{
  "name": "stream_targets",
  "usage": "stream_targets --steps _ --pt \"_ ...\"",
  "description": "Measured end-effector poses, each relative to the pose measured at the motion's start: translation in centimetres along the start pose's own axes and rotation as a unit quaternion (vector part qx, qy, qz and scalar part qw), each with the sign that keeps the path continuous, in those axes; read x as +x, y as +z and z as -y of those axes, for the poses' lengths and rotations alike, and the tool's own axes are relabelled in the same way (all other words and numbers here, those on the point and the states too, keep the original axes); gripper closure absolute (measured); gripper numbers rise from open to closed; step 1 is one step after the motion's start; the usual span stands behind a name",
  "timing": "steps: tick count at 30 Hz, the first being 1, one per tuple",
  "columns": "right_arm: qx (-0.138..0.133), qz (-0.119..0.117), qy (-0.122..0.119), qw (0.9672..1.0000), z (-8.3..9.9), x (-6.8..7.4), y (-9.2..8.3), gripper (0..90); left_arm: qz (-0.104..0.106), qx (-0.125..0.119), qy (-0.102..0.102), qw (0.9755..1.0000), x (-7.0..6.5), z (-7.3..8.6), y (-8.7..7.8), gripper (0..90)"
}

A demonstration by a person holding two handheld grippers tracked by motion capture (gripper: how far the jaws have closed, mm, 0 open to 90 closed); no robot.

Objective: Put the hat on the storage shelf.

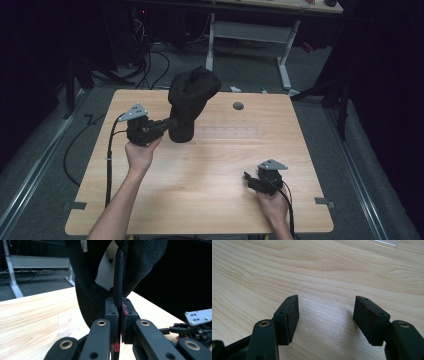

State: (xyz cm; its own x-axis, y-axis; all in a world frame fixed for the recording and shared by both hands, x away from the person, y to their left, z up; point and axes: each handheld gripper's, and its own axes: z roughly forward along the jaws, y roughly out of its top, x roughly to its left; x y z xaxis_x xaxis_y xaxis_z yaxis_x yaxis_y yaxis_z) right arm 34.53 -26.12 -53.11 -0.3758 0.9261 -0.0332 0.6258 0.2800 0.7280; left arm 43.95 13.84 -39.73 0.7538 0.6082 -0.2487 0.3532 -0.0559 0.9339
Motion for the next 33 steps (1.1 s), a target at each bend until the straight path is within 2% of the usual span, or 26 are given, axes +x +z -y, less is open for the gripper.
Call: stream_targets --steps 8,12,19,24,33 --pt "0.001 -0.003 0.003 1.0000 0.0 0.0 0.0 37.6 -0.018 -0.010 -0.007 0.9998 0.7 -0.1 1.9 86.4" --pt "0.001 -0.003 0.002 1.0000 0.0 -0.1 0.0 37.6 -0.033 -0.007 0.000 0.9994 1.1 -0.2 2.6 86.4" --pt "0.001 -0.003 0.002 1.0000 0.0 -0.1 0.0 37.6 -0.039 -0.003 0.002 0.9992 1.5 0.0 3.7 86.4" --pt "0.001 -0.004 0.001 1.0000 0.0 0.0 0.0 37.6 -0.041 -0.010 0.000 0.9991 1.9 0.2 4.3 86.4" --pt "0.000 -0.005 0.000 1.0000 0.0 0.0 0.0 37.6 -0.048 -0.002 0.003 0.9988 2.4 1.0 5.2 86.3"
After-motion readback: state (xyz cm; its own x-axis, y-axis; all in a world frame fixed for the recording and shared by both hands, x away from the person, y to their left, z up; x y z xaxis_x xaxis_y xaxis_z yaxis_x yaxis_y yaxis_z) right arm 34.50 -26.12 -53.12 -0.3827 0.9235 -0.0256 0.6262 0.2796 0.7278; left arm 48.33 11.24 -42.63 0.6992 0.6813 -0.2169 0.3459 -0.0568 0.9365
